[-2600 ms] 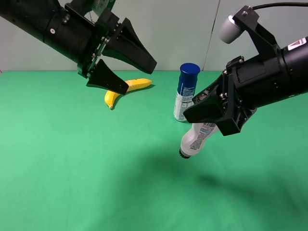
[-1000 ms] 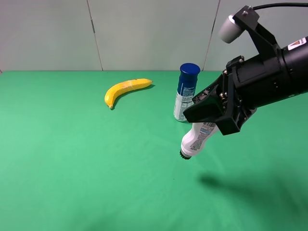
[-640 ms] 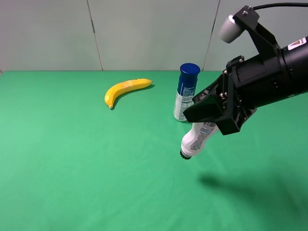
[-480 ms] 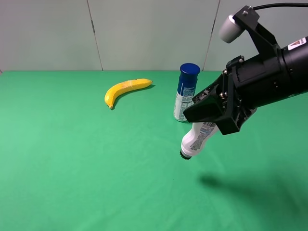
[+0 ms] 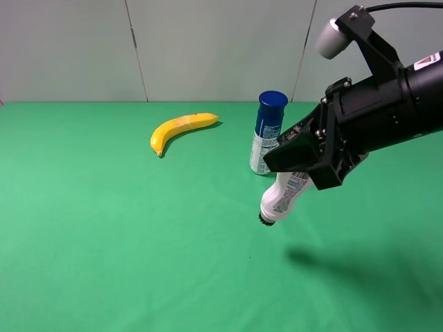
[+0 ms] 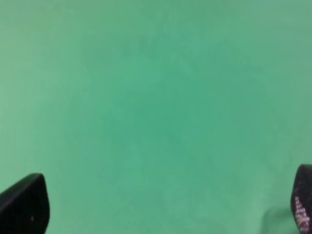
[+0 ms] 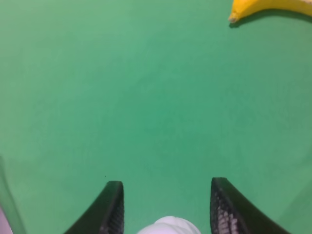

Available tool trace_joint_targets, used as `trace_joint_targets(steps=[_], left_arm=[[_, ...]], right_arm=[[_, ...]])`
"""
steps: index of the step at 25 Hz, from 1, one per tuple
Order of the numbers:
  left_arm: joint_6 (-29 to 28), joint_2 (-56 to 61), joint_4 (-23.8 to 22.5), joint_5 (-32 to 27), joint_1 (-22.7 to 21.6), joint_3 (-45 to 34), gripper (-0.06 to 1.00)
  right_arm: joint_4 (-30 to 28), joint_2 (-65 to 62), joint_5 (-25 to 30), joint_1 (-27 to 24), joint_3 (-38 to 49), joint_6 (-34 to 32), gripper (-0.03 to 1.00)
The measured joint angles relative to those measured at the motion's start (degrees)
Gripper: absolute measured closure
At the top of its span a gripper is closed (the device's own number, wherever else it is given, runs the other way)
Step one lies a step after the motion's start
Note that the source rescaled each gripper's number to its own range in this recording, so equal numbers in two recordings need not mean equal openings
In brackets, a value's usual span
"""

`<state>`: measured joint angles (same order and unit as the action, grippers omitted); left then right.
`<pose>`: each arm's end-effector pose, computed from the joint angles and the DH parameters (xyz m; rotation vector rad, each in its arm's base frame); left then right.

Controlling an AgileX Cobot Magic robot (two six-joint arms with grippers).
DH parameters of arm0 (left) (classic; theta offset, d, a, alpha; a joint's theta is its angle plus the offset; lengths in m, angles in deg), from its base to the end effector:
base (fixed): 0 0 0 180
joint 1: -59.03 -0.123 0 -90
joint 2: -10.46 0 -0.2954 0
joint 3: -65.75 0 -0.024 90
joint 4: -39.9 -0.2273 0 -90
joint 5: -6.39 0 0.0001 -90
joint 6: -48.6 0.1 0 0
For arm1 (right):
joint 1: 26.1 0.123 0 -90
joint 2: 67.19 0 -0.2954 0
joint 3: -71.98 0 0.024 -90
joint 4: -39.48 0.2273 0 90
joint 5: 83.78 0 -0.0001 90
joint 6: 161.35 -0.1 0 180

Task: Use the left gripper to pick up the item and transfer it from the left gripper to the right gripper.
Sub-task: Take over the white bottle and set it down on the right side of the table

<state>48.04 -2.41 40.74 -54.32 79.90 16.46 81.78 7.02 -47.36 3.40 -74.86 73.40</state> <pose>-0.0138 0.0039 0.2618 0.3795 2.1200 -0.2357 0.1608 0.1369 0.2963 -1.1395 2.0698 0.5794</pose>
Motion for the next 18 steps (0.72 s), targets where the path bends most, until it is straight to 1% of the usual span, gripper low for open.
trace_joint_targets(steps=[2, 8, 13, 16, 18], left_arm=[[0.00, 0.00, -0.84, 0.00, 0.00, 0.00, -0.05], [0.00, 0.00, -0.84, 0.01, 0.00, 0.00, -0.05], [0.00, 0.00, -0.84, 0.12, 0.00, -0.19, -0.06], [0.00, 0.00, -0.84, 0.17, -0.29, -0.24, -0.06], [0.00, 0.00, -0.84, 0.16, -1.91, -0.24, -0.06]], right_arm=[[0.00, 0.00, -0.18, 0.00, 0.00, -0.22, 0.96], [-0.33, 0.00, -1.30, 0.00, 0.00, -1.12, 0.96], [-0.76, 0.00, -4.75, 0.00, 0.00, -1.96, 0.96], [-0.97, 0.04, -7.71, 0.00, 0.00, -1.96, 0.96], [-1.25, 0.04, -9.63, 0.00, 0.00, -1.96, 0.96]])
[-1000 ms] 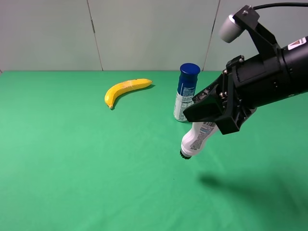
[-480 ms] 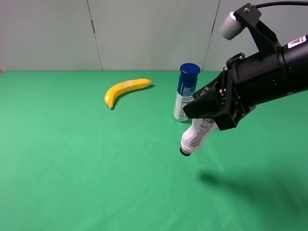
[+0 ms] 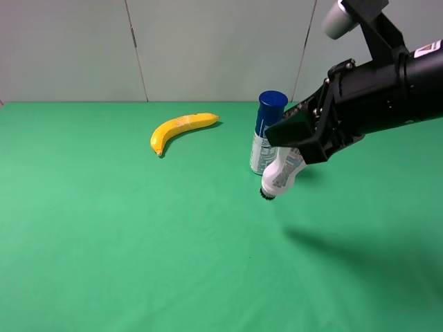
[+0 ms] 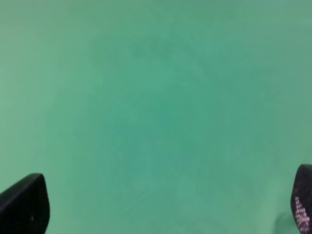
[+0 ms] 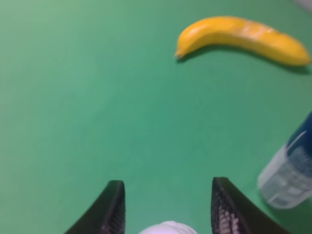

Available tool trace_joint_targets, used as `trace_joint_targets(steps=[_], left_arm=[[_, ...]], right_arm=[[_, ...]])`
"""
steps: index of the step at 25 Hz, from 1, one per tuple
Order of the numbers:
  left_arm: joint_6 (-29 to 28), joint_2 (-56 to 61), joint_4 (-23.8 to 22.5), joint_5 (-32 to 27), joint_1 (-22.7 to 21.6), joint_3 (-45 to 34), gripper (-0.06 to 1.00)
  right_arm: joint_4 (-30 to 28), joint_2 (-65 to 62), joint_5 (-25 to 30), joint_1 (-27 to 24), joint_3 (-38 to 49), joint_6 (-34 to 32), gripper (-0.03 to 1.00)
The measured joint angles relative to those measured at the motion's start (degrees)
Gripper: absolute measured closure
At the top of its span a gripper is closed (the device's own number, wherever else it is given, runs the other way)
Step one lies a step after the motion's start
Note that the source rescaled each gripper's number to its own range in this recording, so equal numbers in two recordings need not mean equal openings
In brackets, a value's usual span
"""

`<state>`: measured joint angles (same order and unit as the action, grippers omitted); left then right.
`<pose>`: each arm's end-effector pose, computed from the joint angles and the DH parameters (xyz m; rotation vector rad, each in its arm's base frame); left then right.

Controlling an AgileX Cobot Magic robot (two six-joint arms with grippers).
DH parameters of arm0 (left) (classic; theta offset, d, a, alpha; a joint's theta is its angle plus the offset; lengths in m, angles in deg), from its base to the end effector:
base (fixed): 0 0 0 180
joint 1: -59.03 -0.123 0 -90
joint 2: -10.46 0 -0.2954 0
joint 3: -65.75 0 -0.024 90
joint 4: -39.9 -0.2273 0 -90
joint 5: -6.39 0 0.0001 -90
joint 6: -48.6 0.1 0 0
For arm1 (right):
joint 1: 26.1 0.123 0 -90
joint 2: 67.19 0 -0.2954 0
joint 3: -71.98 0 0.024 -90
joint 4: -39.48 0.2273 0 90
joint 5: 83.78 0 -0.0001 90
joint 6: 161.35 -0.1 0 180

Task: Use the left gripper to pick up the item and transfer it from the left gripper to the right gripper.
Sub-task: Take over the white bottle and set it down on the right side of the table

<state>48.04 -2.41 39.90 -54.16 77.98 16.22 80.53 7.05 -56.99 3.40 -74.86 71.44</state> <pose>-0.0131 0.0045 0.2609 0.3440 2.1248 -0.1982 0.1758 0.1336 0.3030 -0.9988 2.0107 0.4740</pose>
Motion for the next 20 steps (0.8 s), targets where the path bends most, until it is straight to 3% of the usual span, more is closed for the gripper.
trace_joint_targets(steps=[7, 12, 20], left_arm=[[0.00, 0.00, 0.00, 0.00, -12.21, 0.00, -0.06], [0.00, 0.11, -0.34, 0.00, -19.67, -0.02, -0.06], [0.00, 2.41, -0.59, 0.02, -22.27, -0.02, -0.06]], right_arm=[[-5.45, 2.92, -4.72, -0.30, 0.00, -1.96, 0.96], [-7.95, 6.78, -8.93, -3.84, 0.00, -3.68, 0.97], [-8.26, 9.03, -14.89, -13.38, 0.00, -4.17, 0.97]])
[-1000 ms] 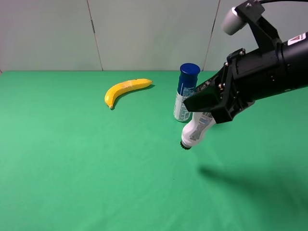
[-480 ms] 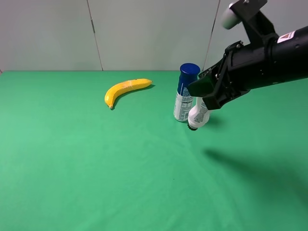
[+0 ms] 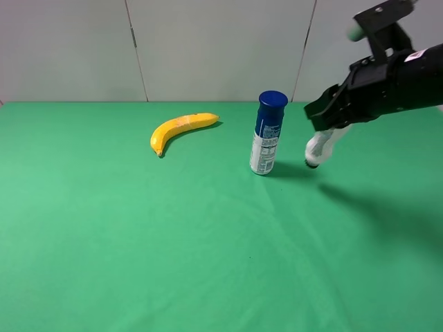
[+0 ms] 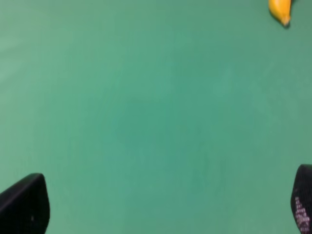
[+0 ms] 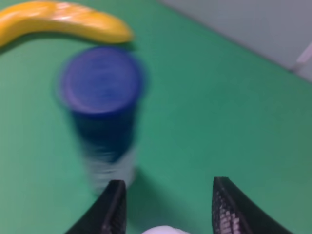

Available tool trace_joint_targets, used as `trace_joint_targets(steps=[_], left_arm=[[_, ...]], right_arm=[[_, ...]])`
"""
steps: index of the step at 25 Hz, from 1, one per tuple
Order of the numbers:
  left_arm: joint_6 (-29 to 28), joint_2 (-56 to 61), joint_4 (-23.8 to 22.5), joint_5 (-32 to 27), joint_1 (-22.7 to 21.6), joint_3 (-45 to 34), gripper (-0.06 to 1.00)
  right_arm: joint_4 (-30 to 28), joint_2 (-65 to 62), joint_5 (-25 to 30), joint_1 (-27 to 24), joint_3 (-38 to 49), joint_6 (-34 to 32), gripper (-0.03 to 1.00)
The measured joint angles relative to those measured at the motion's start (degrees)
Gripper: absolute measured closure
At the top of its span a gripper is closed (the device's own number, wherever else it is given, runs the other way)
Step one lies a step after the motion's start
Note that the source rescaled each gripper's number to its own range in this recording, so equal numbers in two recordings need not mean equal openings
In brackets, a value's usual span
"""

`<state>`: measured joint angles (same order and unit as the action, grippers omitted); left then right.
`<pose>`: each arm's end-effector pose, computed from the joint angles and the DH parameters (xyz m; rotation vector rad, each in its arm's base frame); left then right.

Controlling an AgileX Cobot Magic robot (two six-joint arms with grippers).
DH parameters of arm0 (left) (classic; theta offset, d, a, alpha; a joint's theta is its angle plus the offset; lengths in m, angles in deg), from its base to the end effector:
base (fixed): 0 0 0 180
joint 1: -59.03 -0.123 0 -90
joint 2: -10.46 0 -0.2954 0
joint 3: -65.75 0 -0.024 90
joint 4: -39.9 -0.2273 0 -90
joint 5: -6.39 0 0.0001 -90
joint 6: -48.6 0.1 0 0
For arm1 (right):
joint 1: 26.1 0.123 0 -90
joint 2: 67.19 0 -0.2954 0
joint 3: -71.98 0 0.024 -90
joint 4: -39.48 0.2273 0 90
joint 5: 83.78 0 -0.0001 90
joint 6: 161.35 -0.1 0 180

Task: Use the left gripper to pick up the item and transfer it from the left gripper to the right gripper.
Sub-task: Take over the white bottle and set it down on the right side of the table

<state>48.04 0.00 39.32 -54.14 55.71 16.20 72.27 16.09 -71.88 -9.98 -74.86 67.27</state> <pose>-0.0196 -0.0003 0.2601 -0.0713 2.1028 0.0412 0.2462 0.0828 0.2775 -0.6770 2.0991 0.1208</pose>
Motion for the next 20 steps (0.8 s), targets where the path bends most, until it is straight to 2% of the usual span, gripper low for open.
trace_joint_targets(steps=[5, 14, 20], left_arm=[[0.00, 3.11, 0.00, -0.02, 0.00, 0.05, -0.06], [0.00, 3.11, 0.00, -0.02, 0.00, 0.05, -0.06], [0.00, 3.11, 0.00, -0.02, 0.00, 0.05, -0.06]], right_arm=[[0.00, 1.42, -3.86, -4.49, 0.00, -1.00, 0.97], [0.00, 6.28, -13.11, -4.80, -0.04, -4.25, 0.97], [1.26, 10.78, -13.71, -4.80, -0.04, -4.63, 0.97]])
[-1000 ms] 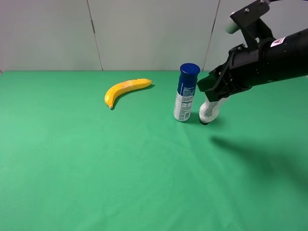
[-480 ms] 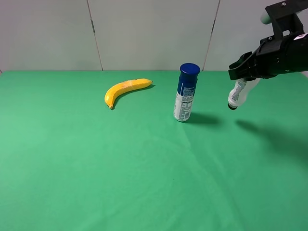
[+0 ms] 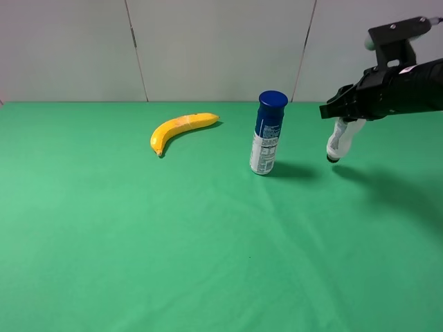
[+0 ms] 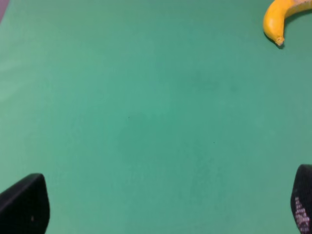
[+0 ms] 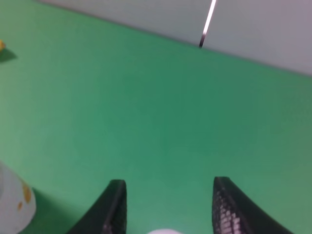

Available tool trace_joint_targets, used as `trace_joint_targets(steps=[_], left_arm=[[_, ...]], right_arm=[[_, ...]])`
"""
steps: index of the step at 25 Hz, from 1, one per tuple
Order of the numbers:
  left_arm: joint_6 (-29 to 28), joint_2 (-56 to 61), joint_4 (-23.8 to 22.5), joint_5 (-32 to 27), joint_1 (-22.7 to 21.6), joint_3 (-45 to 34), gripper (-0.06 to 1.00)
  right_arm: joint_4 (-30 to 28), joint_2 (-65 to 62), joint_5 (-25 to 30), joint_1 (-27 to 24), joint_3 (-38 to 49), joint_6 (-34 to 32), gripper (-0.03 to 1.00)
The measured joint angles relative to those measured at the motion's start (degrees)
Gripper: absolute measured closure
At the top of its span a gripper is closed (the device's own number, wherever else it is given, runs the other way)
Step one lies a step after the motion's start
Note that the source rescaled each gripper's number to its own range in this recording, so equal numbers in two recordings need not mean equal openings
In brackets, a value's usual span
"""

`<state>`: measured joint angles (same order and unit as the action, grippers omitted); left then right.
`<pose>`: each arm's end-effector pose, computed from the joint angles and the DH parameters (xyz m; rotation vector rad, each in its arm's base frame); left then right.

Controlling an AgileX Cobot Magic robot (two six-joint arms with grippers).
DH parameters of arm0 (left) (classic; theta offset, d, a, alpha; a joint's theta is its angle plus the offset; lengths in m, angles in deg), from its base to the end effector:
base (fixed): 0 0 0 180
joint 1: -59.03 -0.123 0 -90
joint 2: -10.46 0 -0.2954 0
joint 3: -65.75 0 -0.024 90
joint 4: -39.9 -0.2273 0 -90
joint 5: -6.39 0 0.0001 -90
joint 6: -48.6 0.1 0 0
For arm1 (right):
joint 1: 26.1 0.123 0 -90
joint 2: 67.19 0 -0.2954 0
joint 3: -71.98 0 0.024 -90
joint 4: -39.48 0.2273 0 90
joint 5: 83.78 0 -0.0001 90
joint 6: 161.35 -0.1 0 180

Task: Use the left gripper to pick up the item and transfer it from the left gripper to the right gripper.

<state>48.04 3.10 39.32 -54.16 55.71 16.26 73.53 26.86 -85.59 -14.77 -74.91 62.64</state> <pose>-0.0271 -0.0007 0.2591 -0.0698 2.0480 0.0421 0.2922 0.0568 0.2411 -0.3952 2.1572 -0.0059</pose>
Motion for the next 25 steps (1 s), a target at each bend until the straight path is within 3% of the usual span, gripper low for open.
trace_joint_targets(steps=[12, 16, 17, 19, 20, 22, 25], left_arm=[[0.00, 0.00, 0.00, 0.00, 0.00, 0.00, -0.06], [0.00, 0.00, 0.00, 0.00, 0.00, 0.00, -0.06], [0.00, 0.00, 0.00, 0.00, 0.00, 0.00, -0.06], [0.00, 0.00, 0.00, 0.00, 0.00, 0.00, -0.06], [0.00, 0.00, 0.00, 0.00, 0.00, 0.00, -0.06], [0.00, 0.00, 0.00, 0.00, 0.00, 0.00, -0.06], [0.00, 0.00, 0.00, 0.00, 0.00, 0.00, -0.06]], right_arm=[[0.76, 0.37, 9.10, 0.00, 0.06, -2.38, 0.97], [0.76, 0.37, 9.72, 0.00, 0.06, -2.38, 0.97], [0.76, 0.37, 9.72, 0.00, 0.06, -2.43, 0.91], [0.76, 0.37, 9.59, 0.00, 0.06, -2.82, 0.39], [0.76, 0.37, 9.59, 0.00, 0.06, -3.16, 0.22], [0.42, 0.32, 9.59, 0.00, 0.06, -3.28, 0.07], [0.01, -0.12, 9.48, 0.00, 0.06, -3.41, -0.01]])
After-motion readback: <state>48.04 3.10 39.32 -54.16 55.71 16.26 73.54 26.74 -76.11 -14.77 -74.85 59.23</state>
